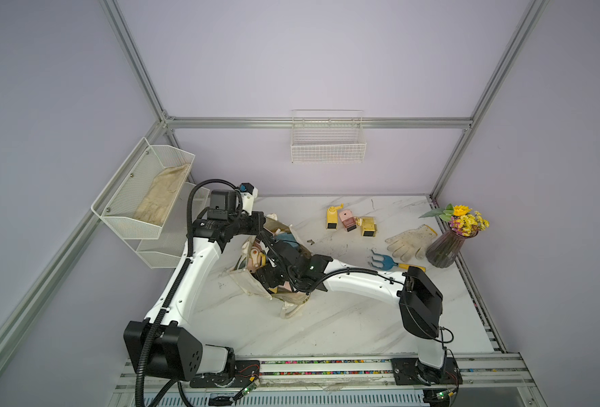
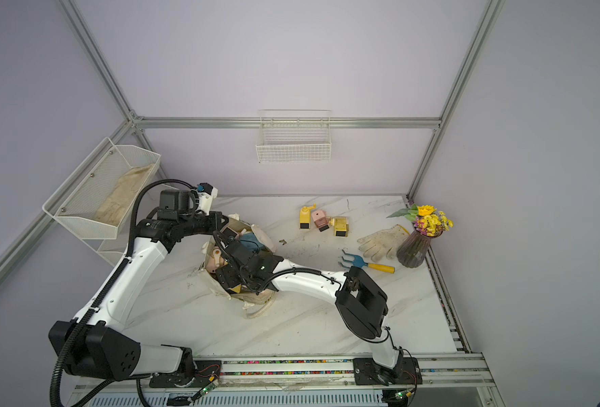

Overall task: Take out the pencil sharpeners from the tote bags
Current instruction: Pick up the pencil sharpener from the canvas bag.

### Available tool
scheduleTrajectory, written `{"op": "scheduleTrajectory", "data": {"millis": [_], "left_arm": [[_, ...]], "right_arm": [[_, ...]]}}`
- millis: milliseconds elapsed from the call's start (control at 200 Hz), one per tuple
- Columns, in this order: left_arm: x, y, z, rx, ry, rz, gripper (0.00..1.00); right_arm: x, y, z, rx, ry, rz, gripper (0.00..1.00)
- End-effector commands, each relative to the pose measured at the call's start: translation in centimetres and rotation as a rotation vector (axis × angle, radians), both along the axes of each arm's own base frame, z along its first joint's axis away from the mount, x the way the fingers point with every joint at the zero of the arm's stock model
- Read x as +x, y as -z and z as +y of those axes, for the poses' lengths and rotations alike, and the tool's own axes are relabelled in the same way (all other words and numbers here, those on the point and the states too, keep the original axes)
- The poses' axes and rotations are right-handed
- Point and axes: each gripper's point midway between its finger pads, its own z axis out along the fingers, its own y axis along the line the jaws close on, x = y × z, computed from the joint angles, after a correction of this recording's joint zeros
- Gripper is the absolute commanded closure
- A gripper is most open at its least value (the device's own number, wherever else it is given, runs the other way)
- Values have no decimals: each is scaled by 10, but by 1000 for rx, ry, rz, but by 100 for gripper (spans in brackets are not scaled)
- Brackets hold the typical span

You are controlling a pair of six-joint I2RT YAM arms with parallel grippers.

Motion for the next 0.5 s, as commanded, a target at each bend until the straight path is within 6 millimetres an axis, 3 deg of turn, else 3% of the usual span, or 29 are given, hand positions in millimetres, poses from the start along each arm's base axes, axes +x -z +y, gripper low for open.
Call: {"op": "scheduleTrajectory", "data": {"millis": [0, 120, 235, 495], "left_arm": [[11, -58, 0, -13, 10, -211, 100], [10, -59, -1, -15, 14, -212, 100], [10, -58, 0, -9, 8, -211, 100], [10, -59, 0, -11, 10, -212, 100]], "right_arm": [[25, 4, -46, -130, 92, -57, 14], [35, 3, -61, -145, 124, -60, 15], [40, -11, -70, -129, 151, -82, 15], [42, -33, -70, -64, 135, -92, 15]]}}
